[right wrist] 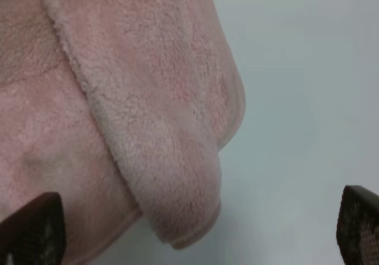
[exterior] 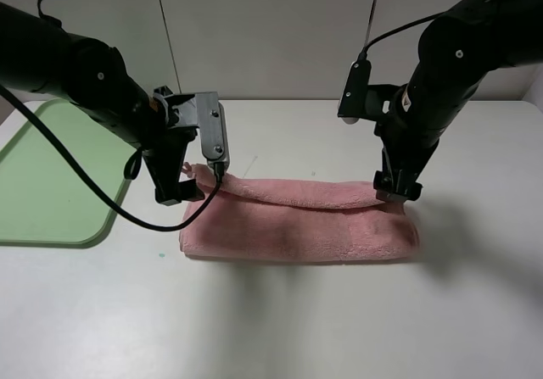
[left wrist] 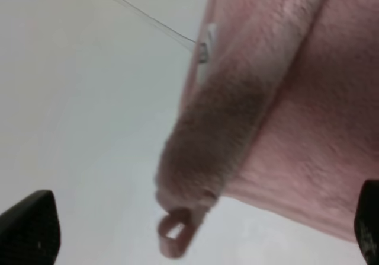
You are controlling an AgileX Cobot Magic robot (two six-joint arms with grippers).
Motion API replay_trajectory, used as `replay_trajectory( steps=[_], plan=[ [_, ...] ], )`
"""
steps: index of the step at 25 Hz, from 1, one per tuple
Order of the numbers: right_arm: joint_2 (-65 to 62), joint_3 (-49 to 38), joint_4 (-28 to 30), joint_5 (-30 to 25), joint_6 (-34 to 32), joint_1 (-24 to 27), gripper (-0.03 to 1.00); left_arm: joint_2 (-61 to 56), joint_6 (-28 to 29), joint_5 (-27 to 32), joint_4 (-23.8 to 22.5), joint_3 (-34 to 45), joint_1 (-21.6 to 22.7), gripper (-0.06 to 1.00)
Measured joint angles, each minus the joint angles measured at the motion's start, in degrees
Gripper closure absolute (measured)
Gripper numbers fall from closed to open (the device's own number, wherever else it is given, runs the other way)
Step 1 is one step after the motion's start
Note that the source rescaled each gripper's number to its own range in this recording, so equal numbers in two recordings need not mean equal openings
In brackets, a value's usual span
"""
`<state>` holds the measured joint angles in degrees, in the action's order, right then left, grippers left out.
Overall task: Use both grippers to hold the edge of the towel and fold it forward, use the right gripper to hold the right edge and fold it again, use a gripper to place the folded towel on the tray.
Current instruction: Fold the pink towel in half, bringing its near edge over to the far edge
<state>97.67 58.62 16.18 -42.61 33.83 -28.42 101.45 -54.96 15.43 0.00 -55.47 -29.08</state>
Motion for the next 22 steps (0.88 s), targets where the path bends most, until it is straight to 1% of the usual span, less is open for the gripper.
replay_trajectory(
  steps=[3,7,14,19,22],
  plan=[
    [0.0,0.0,0.0,-1.18,-0.21,0.0,-0.03,-2.11,2.68,3.18,0.0,0.0,0.0,-0.05],
    [-0.72,0.0,-0.79,-1.99,-2.01,0.0,-0.03,-6.85,8.84,8.4,-0.34,0.0,0.0,-0.05],
    [-4.11,0.0,-2.25,-4.04,-11.49,0.0,-0.03,-17.41,19.36,18.94,-0.34,0.01,0.0,-0.05],
    [-5.0,0.0,-3.45,-7.87,-18.01,0.0,-0.03,-26.36,22.09,25.31,-0.39,0.06,0.0,-0.05],
    [-5.06,0.0,-5.0,-9.26,-20.68,0.0,-0.03,-31.91,25.56,28.35,-0.51,0.06,0.0,-0.05]
  ],
)
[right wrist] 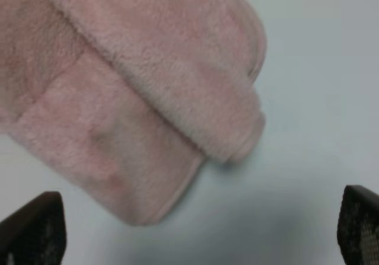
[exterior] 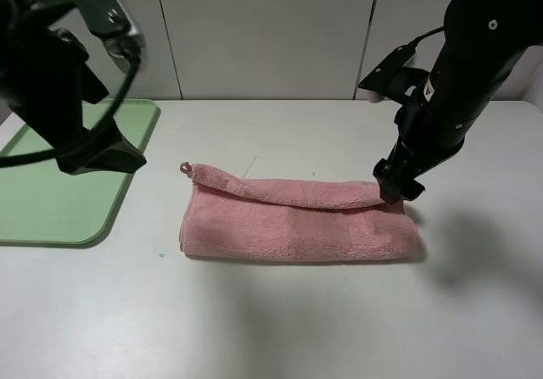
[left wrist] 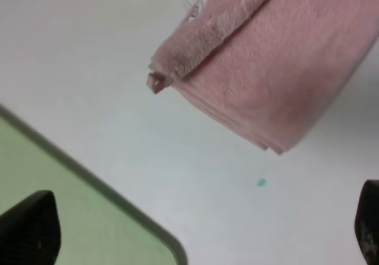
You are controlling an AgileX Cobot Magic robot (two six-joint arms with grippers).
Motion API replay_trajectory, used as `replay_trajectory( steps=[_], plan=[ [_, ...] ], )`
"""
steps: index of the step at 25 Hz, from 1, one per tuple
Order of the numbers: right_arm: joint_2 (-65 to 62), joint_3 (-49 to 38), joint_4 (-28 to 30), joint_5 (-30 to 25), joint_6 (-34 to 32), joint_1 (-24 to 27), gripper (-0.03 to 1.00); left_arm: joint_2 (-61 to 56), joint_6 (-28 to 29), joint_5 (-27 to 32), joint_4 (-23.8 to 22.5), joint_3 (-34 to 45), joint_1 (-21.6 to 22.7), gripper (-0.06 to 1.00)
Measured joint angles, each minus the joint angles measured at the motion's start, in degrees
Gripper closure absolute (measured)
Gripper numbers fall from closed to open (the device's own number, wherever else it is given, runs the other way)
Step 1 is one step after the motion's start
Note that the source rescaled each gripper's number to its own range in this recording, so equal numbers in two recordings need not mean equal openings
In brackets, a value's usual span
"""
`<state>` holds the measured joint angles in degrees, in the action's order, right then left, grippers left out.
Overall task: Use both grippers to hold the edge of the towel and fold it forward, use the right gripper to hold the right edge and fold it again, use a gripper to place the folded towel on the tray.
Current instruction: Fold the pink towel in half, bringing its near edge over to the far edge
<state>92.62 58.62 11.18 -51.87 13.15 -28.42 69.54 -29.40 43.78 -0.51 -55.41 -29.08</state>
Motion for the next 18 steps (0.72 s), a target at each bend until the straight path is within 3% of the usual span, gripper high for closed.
replay_trajectory(
  steps=[11,18],
  plan=[
    [0.0,0.0,-10.86,-2.45,-2.22,0.0,-0.03,-21.06,11.14,9.87,0.0,0.0,0.0,-0.05],
    [0.0,0.0,-12.74,-2.45,-2.29,0.0,-0.03,-34.79,16.01,19.15,0.0,0.0,0.0,-0.05]
  ],
)
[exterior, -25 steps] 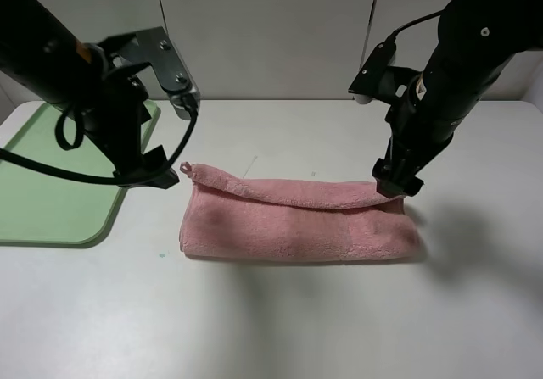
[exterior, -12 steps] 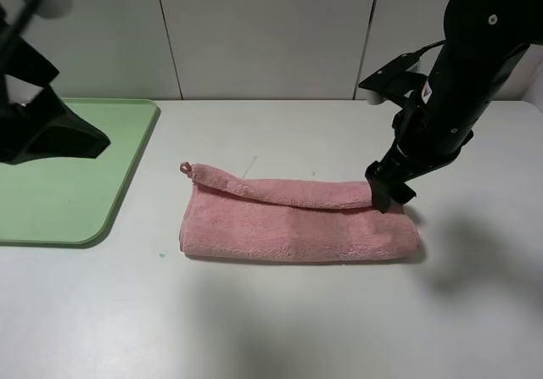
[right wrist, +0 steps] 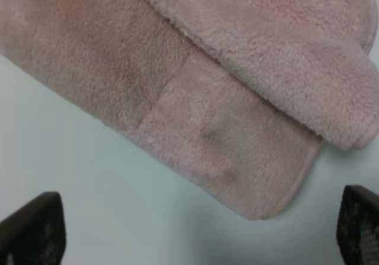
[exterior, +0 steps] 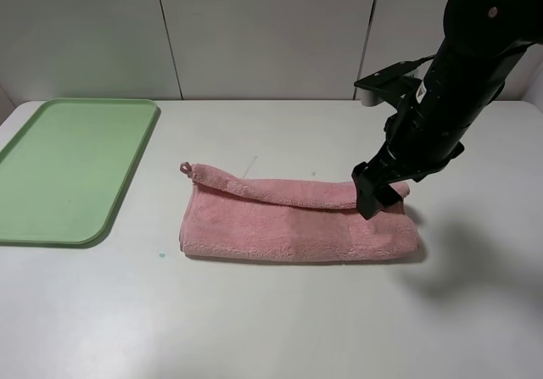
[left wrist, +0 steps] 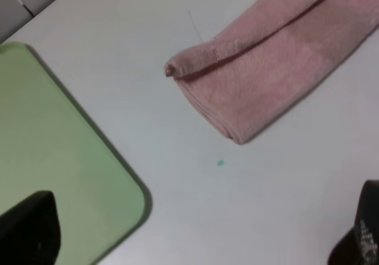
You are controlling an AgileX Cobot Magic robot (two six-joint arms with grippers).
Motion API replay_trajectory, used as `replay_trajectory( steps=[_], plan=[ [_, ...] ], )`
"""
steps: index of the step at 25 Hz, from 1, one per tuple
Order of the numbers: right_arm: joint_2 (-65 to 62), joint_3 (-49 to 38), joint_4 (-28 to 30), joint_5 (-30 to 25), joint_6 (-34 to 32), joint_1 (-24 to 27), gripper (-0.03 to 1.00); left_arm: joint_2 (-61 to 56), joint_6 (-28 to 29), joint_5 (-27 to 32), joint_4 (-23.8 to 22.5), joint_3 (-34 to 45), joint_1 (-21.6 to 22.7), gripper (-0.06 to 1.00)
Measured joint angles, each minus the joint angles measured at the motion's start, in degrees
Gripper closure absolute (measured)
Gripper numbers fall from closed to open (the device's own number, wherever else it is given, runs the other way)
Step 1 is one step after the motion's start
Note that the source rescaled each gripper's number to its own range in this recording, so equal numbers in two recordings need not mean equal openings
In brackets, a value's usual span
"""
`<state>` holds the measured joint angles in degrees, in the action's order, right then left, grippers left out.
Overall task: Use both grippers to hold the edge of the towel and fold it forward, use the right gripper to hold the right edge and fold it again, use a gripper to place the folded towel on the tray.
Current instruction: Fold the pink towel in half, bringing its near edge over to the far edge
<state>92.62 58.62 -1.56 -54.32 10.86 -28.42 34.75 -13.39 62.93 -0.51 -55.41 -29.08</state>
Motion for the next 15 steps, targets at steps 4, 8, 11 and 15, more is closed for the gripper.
replay_trajectory(
  steps=[4,8,11,15],
  plan=[
    [0.0,0.0,-0.17,0.0,-0.1,0.0,-0.03,-7.15,4.31,4.2,0.0,0.0,0.0,-0.05],
    [0.0,0.0,-0.25,-0.06,-0.1,0.0,-0.03,-14.89,8.27,4.82,0.0,3.06,0.0,-0.05],
    [0.0,0.0,-0.43,-0.06,-0.1,0.0,-0.03,-20.97,11.09,5.05,-0.23,8.54,0.0,-0.05],
    [0.0,0.0,-0.48,-0.06,-0.1,0.0,-0.03,-27.67,13.39,4.35,-0.87,16.49,0.0,-0.05]
  ],
)
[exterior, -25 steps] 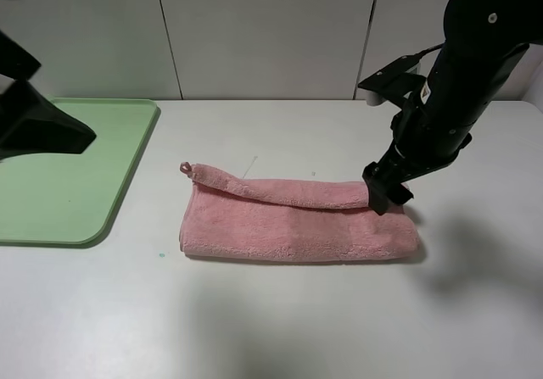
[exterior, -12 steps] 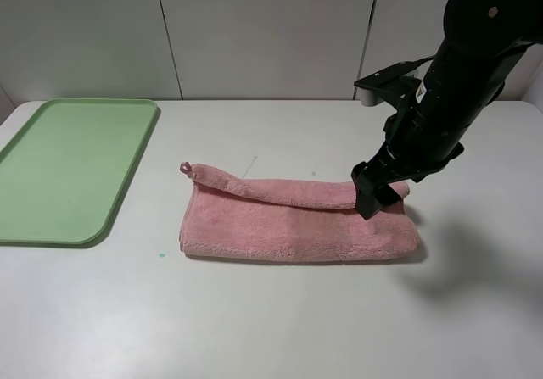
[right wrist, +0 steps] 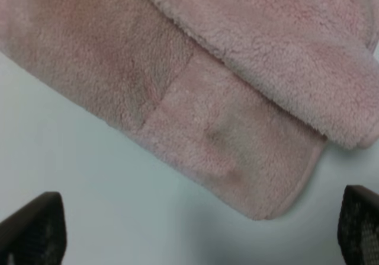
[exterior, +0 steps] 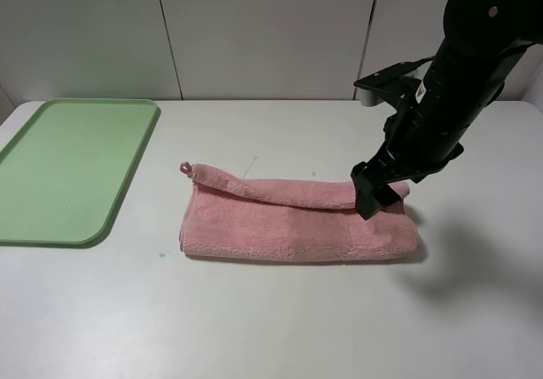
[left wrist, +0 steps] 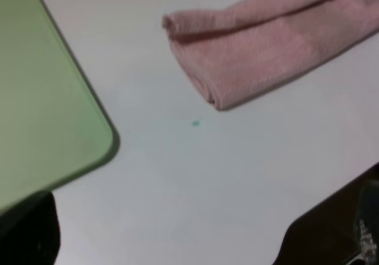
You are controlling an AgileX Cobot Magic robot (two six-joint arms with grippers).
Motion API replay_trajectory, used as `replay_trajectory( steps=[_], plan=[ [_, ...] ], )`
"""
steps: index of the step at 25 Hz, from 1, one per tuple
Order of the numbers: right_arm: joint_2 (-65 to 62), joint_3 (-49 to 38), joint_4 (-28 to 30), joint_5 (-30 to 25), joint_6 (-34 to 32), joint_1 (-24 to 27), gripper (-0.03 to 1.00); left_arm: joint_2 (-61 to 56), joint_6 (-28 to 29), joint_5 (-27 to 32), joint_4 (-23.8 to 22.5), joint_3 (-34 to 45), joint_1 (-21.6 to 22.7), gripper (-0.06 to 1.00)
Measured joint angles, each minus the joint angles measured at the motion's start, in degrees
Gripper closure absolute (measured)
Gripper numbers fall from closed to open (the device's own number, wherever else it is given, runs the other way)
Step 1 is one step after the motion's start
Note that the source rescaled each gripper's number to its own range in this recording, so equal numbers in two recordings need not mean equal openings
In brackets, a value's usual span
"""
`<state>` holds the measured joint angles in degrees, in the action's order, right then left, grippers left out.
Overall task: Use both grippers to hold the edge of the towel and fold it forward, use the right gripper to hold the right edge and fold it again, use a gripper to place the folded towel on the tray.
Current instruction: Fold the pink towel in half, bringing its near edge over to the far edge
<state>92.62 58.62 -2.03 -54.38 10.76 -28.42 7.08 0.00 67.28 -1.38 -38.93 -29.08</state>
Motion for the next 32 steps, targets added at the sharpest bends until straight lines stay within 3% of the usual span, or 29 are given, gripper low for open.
replay_trajectory(
  steps=[7,10,17,22,26,32],
  plan=[
    [0.0,0.0,-0.14,0.0,-0.28,0.0,-0.03,-7.08,5.82,-3.93,-2.27,9.82,0.0,-0.05],
    [0.0,0.0,-0.51,0.0,-0.88,0.0,-0.03,-7.36,8.22,-5.78,-4.46,10.8,0.0,-0.05],
    [0.0,0.0,-1.0,0.06,-1.52,0.0,-0.03,-7.54,8.68,-6.19,-4.67,10.91,0.0,-0.05],
    [0.0,0.0,-1.0,0.06,-5.91,0.0,-0.03,-7.54,8.75,-6.19,-4.67,10.91,0.46,-0.05],
    [0.0,0.0,-1.0,0.11,-10.31,0.0,-0.03,-7.54,8.75,-6.19,-4.67,10.91,5.39,-0.05],
    [0.0,0.0,-1.0,2.47,-13.83,0.0,-0.03,-7.54,8.75,-6.19,-4.67,10.91,16.42,-0.05]
  ],
)
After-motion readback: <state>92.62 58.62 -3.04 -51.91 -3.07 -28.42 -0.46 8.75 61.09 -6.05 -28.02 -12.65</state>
